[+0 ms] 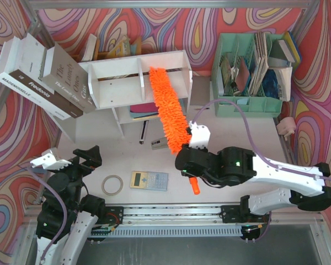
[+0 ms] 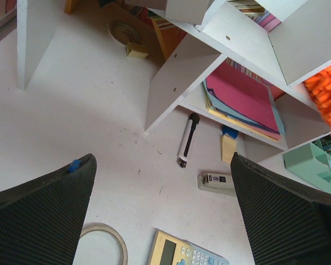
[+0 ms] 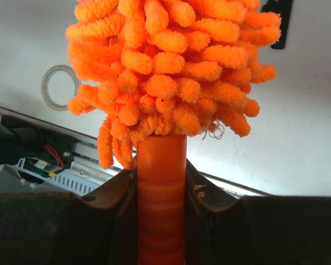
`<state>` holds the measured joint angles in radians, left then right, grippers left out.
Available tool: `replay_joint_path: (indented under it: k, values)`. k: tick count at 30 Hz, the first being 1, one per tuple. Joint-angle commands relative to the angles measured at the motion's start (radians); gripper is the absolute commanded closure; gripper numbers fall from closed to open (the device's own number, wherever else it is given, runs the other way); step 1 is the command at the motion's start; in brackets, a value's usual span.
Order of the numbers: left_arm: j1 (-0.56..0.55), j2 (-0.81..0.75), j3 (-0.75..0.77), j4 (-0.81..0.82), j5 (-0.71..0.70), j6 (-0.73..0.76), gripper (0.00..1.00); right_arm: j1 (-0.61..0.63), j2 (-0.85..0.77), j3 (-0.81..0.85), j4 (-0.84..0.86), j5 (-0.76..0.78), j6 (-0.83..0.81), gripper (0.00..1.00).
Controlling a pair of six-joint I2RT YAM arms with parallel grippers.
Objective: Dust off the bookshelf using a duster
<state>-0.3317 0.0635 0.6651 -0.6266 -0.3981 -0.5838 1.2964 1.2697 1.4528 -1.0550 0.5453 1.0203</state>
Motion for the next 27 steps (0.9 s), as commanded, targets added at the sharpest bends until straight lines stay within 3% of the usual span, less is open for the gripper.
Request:
replay_joint_path:
  k: [1,7,18,27]
  values:
    - [0.005,0.001,-0.013,0.005,-0.008,-0.008,0.02,0.0,-0.069,-0.009,-0.112,0.123,0.097,1.0]
    - [0.005,-0.004,-0.014,0.004,-0.008,-0.008,0.02,0.0,-0.067,0.003,-0.092,0.124,0.09,1.0]
    - [0.005,-0.004,-0.014,0.002,-0.011,-0.008,0.02,0.002,0.073,0.046,0.153,-0.016,-0.078,1.0]
    - [0.005,-0.002,-0.014,0.004,-0.01,-0.008,0.02,0.003,-0.013,-0.007,-0.042,0.094,0.062,1.0]
